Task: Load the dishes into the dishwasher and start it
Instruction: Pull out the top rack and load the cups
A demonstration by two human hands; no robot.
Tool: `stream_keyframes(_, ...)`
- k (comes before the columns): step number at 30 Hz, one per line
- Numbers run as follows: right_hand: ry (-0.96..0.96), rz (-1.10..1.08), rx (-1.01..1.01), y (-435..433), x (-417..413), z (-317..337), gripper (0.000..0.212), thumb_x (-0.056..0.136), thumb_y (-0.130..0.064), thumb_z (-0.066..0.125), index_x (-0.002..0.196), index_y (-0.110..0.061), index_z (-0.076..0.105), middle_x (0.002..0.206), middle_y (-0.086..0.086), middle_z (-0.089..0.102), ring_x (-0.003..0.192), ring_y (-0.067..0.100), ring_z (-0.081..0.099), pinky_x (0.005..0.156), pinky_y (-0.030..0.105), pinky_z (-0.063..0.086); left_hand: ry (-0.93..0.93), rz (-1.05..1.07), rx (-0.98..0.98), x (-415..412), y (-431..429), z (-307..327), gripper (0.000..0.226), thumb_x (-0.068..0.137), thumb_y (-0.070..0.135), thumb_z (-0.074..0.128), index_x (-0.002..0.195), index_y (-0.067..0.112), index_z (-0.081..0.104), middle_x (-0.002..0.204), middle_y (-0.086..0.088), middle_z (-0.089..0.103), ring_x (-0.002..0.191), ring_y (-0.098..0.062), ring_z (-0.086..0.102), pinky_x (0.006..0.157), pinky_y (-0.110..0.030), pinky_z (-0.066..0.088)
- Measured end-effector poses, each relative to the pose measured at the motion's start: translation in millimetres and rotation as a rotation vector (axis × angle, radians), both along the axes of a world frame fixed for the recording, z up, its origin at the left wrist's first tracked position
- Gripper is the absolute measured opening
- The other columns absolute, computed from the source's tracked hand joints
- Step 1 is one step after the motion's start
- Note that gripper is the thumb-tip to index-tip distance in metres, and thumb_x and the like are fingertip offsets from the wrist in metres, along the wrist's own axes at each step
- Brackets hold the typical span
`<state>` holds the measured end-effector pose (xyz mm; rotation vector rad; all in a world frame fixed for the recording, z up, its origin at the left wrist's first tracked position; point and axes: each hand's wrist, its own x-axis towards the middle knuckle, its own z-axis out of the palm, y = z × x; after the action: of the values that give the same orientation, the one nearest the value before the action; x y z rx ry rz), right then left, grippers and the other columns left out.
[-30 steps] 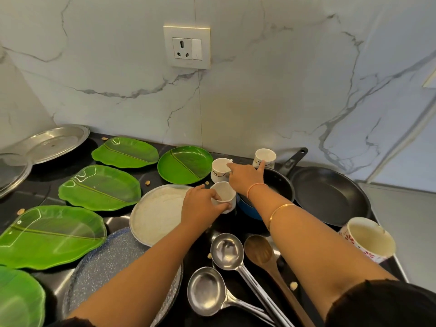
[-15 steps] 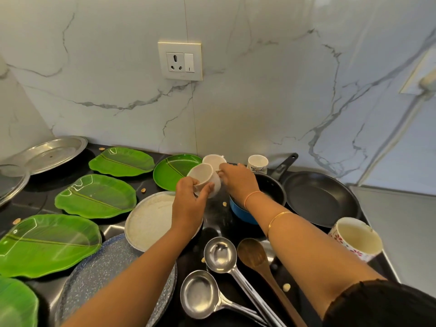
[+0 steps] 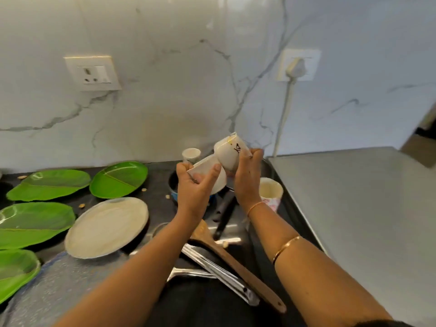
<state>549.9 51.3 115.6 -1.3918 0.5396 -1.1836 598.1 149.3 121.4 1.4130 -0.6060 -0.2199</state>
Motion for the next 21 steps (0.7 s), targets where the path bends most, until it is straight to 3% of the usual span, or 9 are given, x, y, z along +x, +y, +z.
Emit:
stream_keyframes(1,-0.003,-0.069,-0.024,-5,-21,2,0.022,0.087,-0.048,0.043,0.087,-0.029,0.033,0.09,-0.004,0.05,0.083,0.01,0.056,0.069,0.032,0.053,0.003,-0.055,-0.016,-17,-7,-1,0.036,0.084,0.017,0.065,0.098,0.012,0.033,0.087,0.005,0.044,0.073,-0.003,0.052,0.059,-0.007,0.047)
stream_keyframes(4,-0.032,-0.221,-0.104,-15,-93,11,0.031,0.085,-0.043,0.058,0.092,-0.026,0.032,0.089,-0.006,0.049,0.077,-0.003,0.055,0.069,0.019,0.048,0.014,-0.196,-0.03,-71,-27,-11,0.047,0.08,0.021,0.071,0.103,0.014,0.03,0.09,0.006,0.042,0.076,-0.002,0.052,0.063,-0.011,0.049)
stream_keyframes(6,-0.051,-0.298,-0.108,-19,-145,16,0.048,0.075,-0.048,0.062,0.105,-0.027,0.031,0.099,-0.001,0.053,0.084,0.003,0.06,0.071,0.017,0.049,0.031,-0.293,-0.023,-114,-41,-16,0.057,0.072,0.032,0.072,0.107,0.018,0.03,0.097,0.005,0.044,0.083,-0.003,0.054,0.068,-0.014,0.051)
stream_keyframes(8,-0.046,-0.371,-0.069,-24,-200,13,0.062,0.075,-0.042,0.069,0.118,-0.025,0.028,0.105,0.001,0.057,0.086,0.007,0.064,0.073,0.018,0.051,0.043,-0.351,-0.003,-164,-52,-19,0.061,0.073,0.031,0.077,0.112,0.023,0.031,0.106,0.006,0.045,0.094,0.0,0.055,0.074,-0.014,0.051)
stream_keyframes(10,-0.021,-0.435,-0.023,-25,-246,8,0.06,0.079,-0.025,0.073,0.12,-0.021,0.029,0.1,-0.006,0.056,0.082,0.001,0.064,0.074,0.019,0.051,0.105,-0.424,-0.015,-203,-58,-23,0.064,0.075,0.019,0.077,0.117,0.02,0.03,0.109,0.006,0.045,0.095,0.001,0.055,0.069,-0.008,0.048)
stream_keyframes(12,0.02,-0.523,0.006,-23,-305,1,0.051,0.079,-0.019,0.074,0.112,-0.02,0.034,0.096,-0.009,0.055,0.081,-0.002,0.062,0.075,0.019,0.051,0.156,-0.515,0.014,-253,-64,-30,0.067,0.073,0.018,0.078,0.118,0.02,0.028,0.116,-0.001,0.049,0.098,-0.009,0.057,0.069,-0.008,0.049)
stream_keyframes(17,0.117,-0.665,0.082,-6,-439,-22,0.047,0.077,-0.026,0.076,0.111,-0.02,0.045,0.096,-0.01,0.06,0.086,-0.001,0.061,0.079,0.022,0.052,0.095,-0.68,0.11,-365,-64,-52,0.066,0.07,0.02,0.081,0.11,0.018,0.028,0.102,0.012,0.045,0.089,-0.002,0.056,0.069,-0.01,0.05)
stream_keyframes(21,0.142,-0.725,0.167,10,-519,-49,0.044,0.08,-0.031,0.073,0.116,-0.019,0.051,0.1,-0.01,0.062,0.092,0.006,0.062,0.084,0.03,0.054,0.074,-0.851,0.204,-428,-58,-75,0.072,0.061,0.032,0.085,0.111,0.022,0.034,0.109,0.005,0.051,0.094,-0.008,0.058,0.073,-0.02,0.054)
